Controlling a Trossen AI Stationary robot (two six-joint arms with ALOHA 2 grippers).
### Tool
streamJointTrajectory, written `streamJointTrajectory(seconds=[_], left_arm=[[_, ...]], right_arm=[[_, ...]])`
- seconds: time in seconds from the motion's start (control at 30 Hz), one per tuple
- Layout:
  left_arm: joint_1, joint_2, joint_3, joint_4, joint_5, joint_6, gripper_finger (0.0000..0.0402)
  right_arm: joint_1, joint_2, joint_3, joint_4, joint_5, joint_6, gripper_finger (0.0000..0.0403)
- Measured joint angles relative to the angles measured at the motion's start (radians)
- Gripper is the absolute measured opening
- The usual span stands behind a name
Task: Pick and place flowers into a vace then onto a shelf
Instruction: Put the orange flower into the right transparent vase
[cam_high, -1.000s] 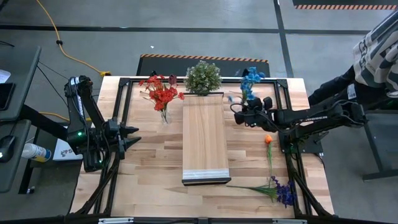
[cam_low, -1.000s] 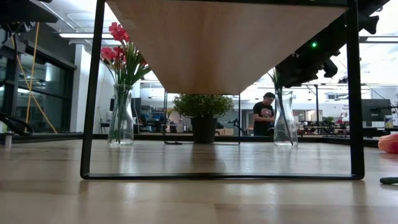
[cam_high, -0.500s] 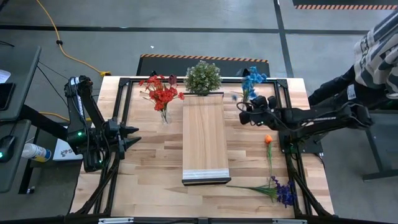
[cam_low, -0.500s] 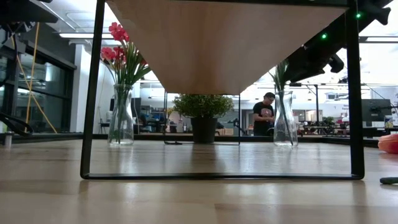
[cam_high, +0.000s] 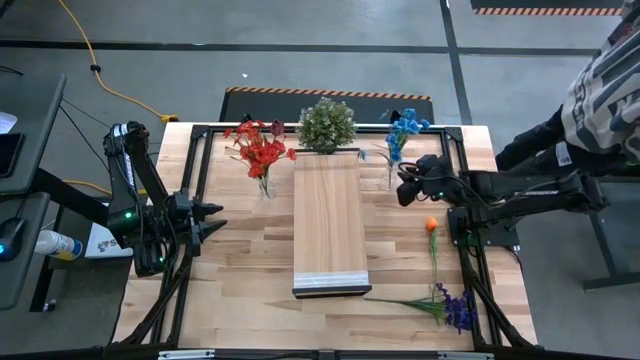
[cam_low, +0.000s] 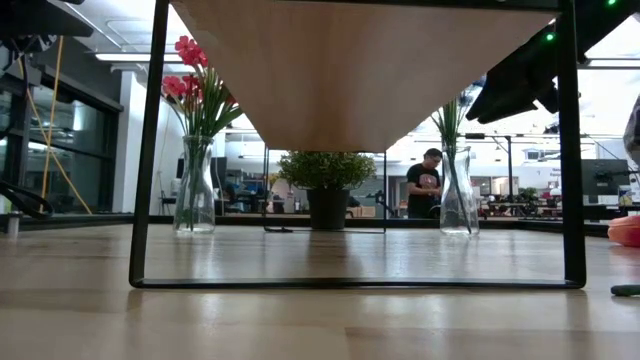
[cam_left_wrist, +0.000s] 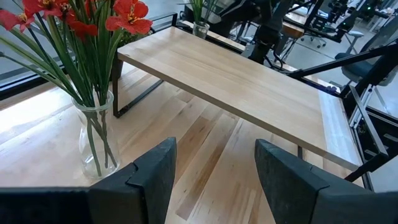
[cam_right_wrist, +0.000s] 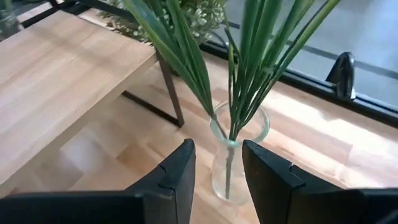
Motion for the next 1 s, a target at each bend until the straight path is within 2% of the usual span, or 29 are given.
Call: streamJointTrajectory(seconds=[0.43,0.67,1.0], left_arm=[[0.0,0.0,0.0,0.0,0.0,0.0,0.025],[0.0,0.0,0.0,0.0,0.0,0.0,0.025],[0.0,0.0,0.0,0.0,0.0,0.0,0.025]], right_arm=[[0.0,-0.111,0.0,-0.089,-0.292,0.034,0.0124],[0.0,-0.115,0.0,-0.219,-0.504,0.121,0.0124],[0.0,-0.114,0.0,-0.365,-0.739,0.272,0.0124]])
